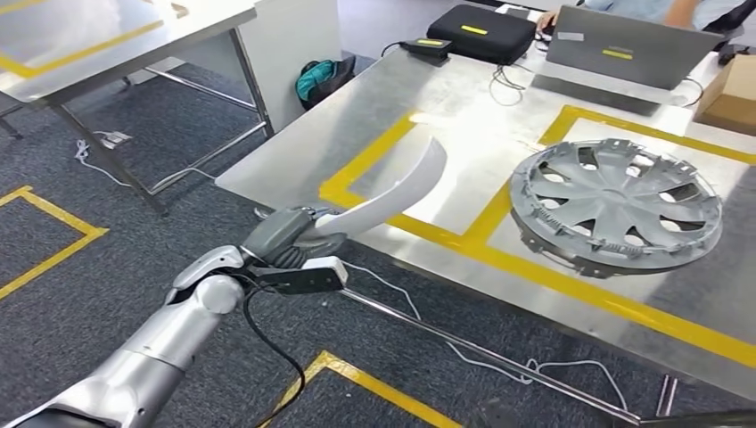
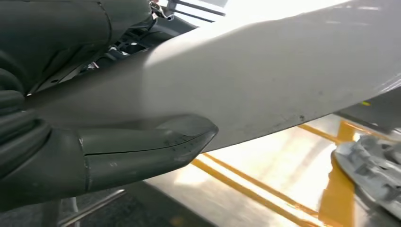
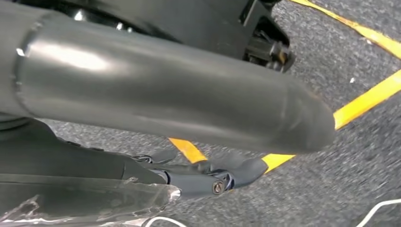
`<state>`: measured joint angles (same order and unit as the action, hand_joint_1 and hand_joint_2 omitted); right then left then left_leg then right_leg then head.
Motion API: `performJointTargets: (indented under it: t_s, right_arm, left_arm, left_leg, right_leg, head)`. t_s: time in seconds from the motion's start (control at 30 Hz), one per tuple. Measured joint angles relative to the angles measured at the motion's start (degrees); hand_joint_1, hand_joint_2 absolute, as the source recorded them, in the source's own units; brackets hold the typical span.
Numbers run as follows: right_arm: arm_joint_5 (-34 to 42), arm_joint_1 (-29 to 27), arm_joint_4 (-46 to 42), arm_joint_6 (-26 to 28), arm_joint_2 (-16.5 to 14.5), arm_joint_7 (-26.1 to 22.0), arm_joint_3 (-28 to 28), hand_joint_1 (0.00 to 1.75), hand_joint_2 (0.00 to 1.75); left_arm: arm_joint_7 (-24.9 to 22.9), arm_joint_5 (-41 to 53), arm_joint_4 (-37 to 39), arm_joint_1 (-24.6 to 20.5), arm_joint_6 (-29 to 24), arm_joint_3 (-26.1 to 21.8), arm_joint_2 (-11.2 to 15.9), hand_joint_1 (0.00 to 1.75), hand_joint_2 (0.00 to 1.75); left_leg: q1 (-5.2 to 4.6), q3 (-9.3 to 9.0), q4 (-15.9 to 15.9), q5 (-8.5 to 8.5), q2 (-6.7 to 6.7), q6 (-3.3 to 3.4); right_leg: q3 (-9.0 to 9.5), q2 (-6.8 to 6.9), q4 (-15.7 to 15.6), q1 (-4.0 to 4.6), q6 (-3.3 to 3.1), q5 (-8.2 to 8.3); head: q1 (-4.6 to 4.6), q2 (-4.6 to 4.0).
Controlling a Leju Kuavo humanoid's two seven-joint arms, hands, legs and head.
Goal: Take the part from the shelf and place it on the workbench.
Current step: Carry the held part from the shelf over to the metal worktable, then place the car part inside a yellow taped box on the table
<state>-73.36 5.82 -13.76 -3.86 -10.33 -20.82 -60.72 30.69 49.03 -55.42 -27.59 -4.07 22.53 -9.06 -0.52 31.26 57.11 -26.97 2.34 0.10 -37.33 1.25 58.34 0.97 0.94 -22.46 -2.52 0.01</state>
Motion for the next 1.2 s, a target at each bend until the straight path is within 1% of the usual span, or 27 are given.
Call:
performJointTargets:
  t_s: [0.07,0.1,0.2,0.23,0.27,0.3,0.37,0.43,0.47,0.5,0.53,0.6,0.67,0.7,0.73,0.77,0.8,0.87,0.9,0.93,0.97,1.0,1.03,1.07,1.1,1.17,1.2]
  right_arm:
    - [-0.04,0.05,-0.01,0.03,-0.03,0.02,0.02,0.00,0.00]
    - [-0.09,0.12,-0.01,0.05,-0.03,0.03,0.05,0.00,0.00]
    - [-0.22,0.33,0.01,0.07,-0.08,0.07,0.29,0.00,0.00]
    - [-0.26,0.31,0.02,0.07,-0.09,0.11,0.36,0.00,0.00]
    - [-0.30,0.26,0.02,0.06,-0.11,0.16,0.39,0.00,0.00]
    - [-0.34,0.23,0.02,0.06,-0.15,0.21,0.40,0.00,0.00]
    - [-0.43,0.25,0.02,0.05,-0.25,0.27,0.49,0.00,0.00]
    - [-0.50,0.37,0.02,0.04,-0.32,0.33,0.74,0.00,0.00]
    - [-0.52,0.36,0.02,0.04,-0.34,0.36,0.87,0.00,0.00]
    - [-0.52,0.28,0.02,0.04,-0.37,0.40,0.97,0.00,0.00]
    - [-0.52,0.13,0.02,0.03,-0.38,0.42,1.02,0.00,0.00]
    - [-0.51,0.02,0.03,0.02,-0.41,0.43,1.13,0.00,0.00]
    - [-0.50,0.19,0.04,0.02,-0.42,0.43,1.28,0.00,0.00]
    - [-0.47,0.25,0.03,0.02,-0.42,0.43,1.33,0.00,0.00]
    - [-0.44,0.21,0.03,0.02,-0.42,0.43,1.35,0.00,0.00]
    - [-0.40,0.11,0.02,0.03,-0.42,0.43,1.36,0.00,0.00]
    - [-0.33,0.02,0.02,0.05,-0.42,0.44,1.35,0.00,0.00]
    - [-0.21,0.05,0.02,0.09,-0.44,0.45,1.34,0.00,0.00]
    - [-0.12,0.17,0.02,0.13,-0.47,0.46,1.33,0.00,0.00]
    - [-0.03,0.27,0.02,0.16,-0.51,0.47,1.33,0.00,0.00]
    - [0.05,0.31,0.02,0.20,-0.56,0.46,1.33,0.00,0.00]
    - [0.15,0.28,0.02,0.24,-0.62,0.44,1.33,0.00,0.00]
    - [0.22,0.16,0.02,0.26,-0.69,0.38,1.33,0.00,0.00]
    - [0.27,0.08,0.02,0.27,-0.78,0.32,1.33,0.00,0.00]
    - [0.32,0.03,0.02,0.27,-0.90,0.26,1.33,0.00,0.00]
    - [0.47,0.02,0.02,0.28,-1.12,0.17,1.33,0.00,0.00]
    - [0.56,0.02,0.02,0.31,-1.24,0.18,1.32,0.00,0.00]
  left_arm:
    - [0.08,0.07,0.27,-0.32,-0.08,0.35,-0.09,1.75,1.75]
    - [0.11,0.10,0.42,-0.50,-0.11,0.56,-0.07,1.75,1.75]
    - [0.13,0.18,1.36,-0.77,-0.24,0.97,0.32,1.75,1.75]
    - [0.11,0.31,1.73,-0.77,-0.39,1.08,0.44,1.75,1.75]
    - [0.10,0.48,2.03,-0.79,-0.59,1.25,0.51,1.75,1.75]
    - [0.09,0.67,2.25,-0.88,-0.81,1.50,0.53,1.75,1.75]
    - [0.01,1.03,2.54,-1.35,-1.17,2.09,0.44,1.75,1.75]
    - [-0.33,1.36,2.97,-2.20,-1.45,2.72,0.16,1.75,1.75]
    - [-0.69,1.54,3.23,-2.59,-1.58,3.03,-0.05,1.75,1.75]
    - [-1.16,1.73,3.48,-2.92,-1.70,3.35,-0.31,1.75,1.75]
    - [-1.74,1.92,3.69,-3.19,-1.83,3.65,-0.61,1.75,1.75]
    - [-3.04,2.29,4.15,-3.83,-2.13,4.04,-1.29,1.75,1.75]
    - [-4.23,2.62,4.62,-4.28,-2.40,4.14,-1.75,1.75,1.75]
    - [-4.82,2.85,4.91,-4.38,-2.49,4.15,-1.84,1.75,1.75]
    - [-5.50,3.07,5.22,-4.41,-2.59,4.18,-1.97,1.75,1.75]
    - [-6.38,3.39,5.56,-4.47,-2.75,4.19,-2.19,1.75,1.75]
    - [-7.54,3.90,5.92,-4.62,-2.98,4.21,-2.50,1.75,1.75]
    - [-10.08,5.19,6.76,-5.30,-3.69,4.25,-3.34,1.75,1.75]
    - [-11.34,6.02,7.20,-5.79,-4.13,4.27,-3.71,1.75,1.75]
    - [-12.71,7.04,7.68,-6.31,-4.65,4.31,-4.06,1.75,1.75]
    - [-14.27,8.25,8.19,-6.81,-5.19,4.35,-4.36,1.75,1.75]
    - [-16.26,9.86,8.78,-7.32,-5.79,4.39,-4.79,1.75,1.75]
    - [-18.39,11.67,9.47,-7.83,-6.32,4.43,-5.25,1.75,1.75]
    - [-20.40,13.52,10.26,-8.46,-6.83,4.45,-5.77,1.75,1.75]
    - [-22.49,15.61,11.19,-9.23,-7.26,4.49,-6.24,1.75,1.75]
    - [-26.96,19.95,13.35,-10.95,-7.79,4.59,-7.13,1.75,1.75]
    - [-29.45,22.10,14.54,-11.79,-7.86,4.63,-7.54,1.75,1.75]
  left_leg:
    - [0.09,0.79,1.51,-0.31,-0.37,-0.59]
    - [0.18,2.12,3.73,-0.97,-0.81,-0.94]
    - [0.65,8.19,12.81,-4.24,-1.70,-1.81]
    - [0.81,9.57,14.15,-4.40,-1.77,-2.03]
    - [0.95,10.09,13.75,-3.45,-1.88,-2.17]
    - [1.09,9.69,11.64,-1.47,-2.10,-2.29]
    - [1.46,7.26,4.84,2.94,-3.57,-2.41]
    - [1.61,5.56,0.55,4.12,-5.16,-2.00]
    - [1.54,5.34,0.00,3.81,-5.47,-1.62]
    - [1.51,5.20,-0.13,3.82,-5.18,-1.14]
    - [1.54,5.07,-0.24,4.17,-4.79,-0.78]
    - [1.67,4.74,-0.48,4.29,-3.94,-0.09]
    - [1.53,4.63,-0.51,4.16,-2.95,0.32]
    - [1.44,4.59,-0.49,4.08,-2.37,0.45]
    - [1.38,4.54,-0.48,4.00,-1.82,0.51]
    - [1.37,4.47,-0.46,3.92,-1.34,0.53]
    - [1.38,4.37,-0.43,3.82,-0.92,0.48]
    - [1.26,4.10,-0.30,3.55,-0.26,0.14]
    - [1.06,4.03,-0.19,3.44,-0.01,-0.13]
    - [0.85,3.99,-0.10,3.37,0.23,-0.42]
    - [0.67,3.98,-0.04,3.37,0.50,-0.66]
    - [0.64,3.93,-0.14,3.44,0.85,-0.87]
    - [0.64,3.87,-0.26,3.37,1.13,-1.06]
    - [0.65,3.83,-0.41,3.44,1.30,-0.87]
    - [0.63,3.79,-0.55,3.44,1.40,-0.40]
    - [0.57,3.76,-0.64,3.63,1.41,1.08]
    - [0.55,3.74,-0.67,3.70,1.42,1.48]
  right_leg:
    - [0.58,-0.95,-0.71,-0.38,-0.45,0.18]
    - [0.97,-1.42,-1.02,-0.62,-0.66,0.21]
    - [1.50,-2.91,-1.24,-0.84,-1.08,-0.14]
    - [1.63,-3.49,-1.20,-0.88,-1.10,-0.30]
    - [1.77,-4.07,-1.16,-0.96,-1.04,-0.46]
    - [1.91,-4.66,-1.08,-1.08,-0.87,-0.62]
    - [2.12,-5.75,-0.79,-1.31,-0.28,-1.00]
    - [1.74,-6.58,-0.37,-1.47,0.46,-1.29]
    - [1.54,-6.92,-0.32,-1.55,0.87,-1.36]
    - [1.22,-7.30,-0.40,-1.67,1.26,-1.38]
    - [1.08,-7.20,-0.33,-1.71,1.62,-1.54]
    - [-0.21,-5.34,2.28,-1.59,2.19,-3.26]
    - [-3.53,-2.73,9.57,-1.51,2.55,-6.96]
    - [-5.43,-2.10,13.45,-1.54,2.69,-8.53]
    - [-6.65,-1.80,15.92,-1.56,2.78,-9.21]
    - [-6.80,-1.64,16.24,-1.58,2.85,-8.79]
    - [-5.71,-1.42,14.13,-1.60,2.88,-7.33]
    - [-1.37,0.20,5.96,-1.51,2.93,-3.70]
    - [0.53,0.93,2.58,-1.46,2.74,-2.54]
    - [1.65,1.46,0.59,-1.40,2.50,-2.04]
    - [1.92,1.49,0.04,-1.30,2.19,-2.07]
    - [1.90,0.95,0.11,-1.27,1.74,-1.98]
    - [1.79,0.65,0.11,-1.26,1.59,-1.88]
    - [1.71,0.38,0.08,-1.28,1.52,-1.75]
    - [1.66,0.16,0.01,-1.34,1.51,-1.62]
    - [1.58,-0.11,-0.04,-1.39,1.55,-1.48]
    - [1.54,-0.20,-0.03,-1.34,1.46,-1.47]
  head:
    - [0.09,0.01]
    - [0.17,0.00]
    - [0.36,-0.01]
    - [0.39,-0.01]
    - [0.39,-0.01]
    - [0.41,-0.01]
    - [0.41,-0.01]
    - [0.45,-0.01]
    - [0.49,-0.01]
    - [0.52,-0.01]
    - [0.52,-0.01]
    - [0.12,-0.01]
    - [-0.31,-0.01]
    - [-0.37,-0.01]
    - [-0.35,-0.01]
    - [-0.37,-0.01]
    - [-0.37,-0.01]
    - [-0.47,-0.01]
    - [-0.52,-0.01]
    - [-0.46,-0.01]
    - [-0.38,-0.01]
    - [-0.22,-0.01]
    - [-0.12,-0.01]
    - [-0.08,-0.01]
    - [-0.03,-0.01]
    - [0.15,-0.01]
    - [0.20,-0.01]
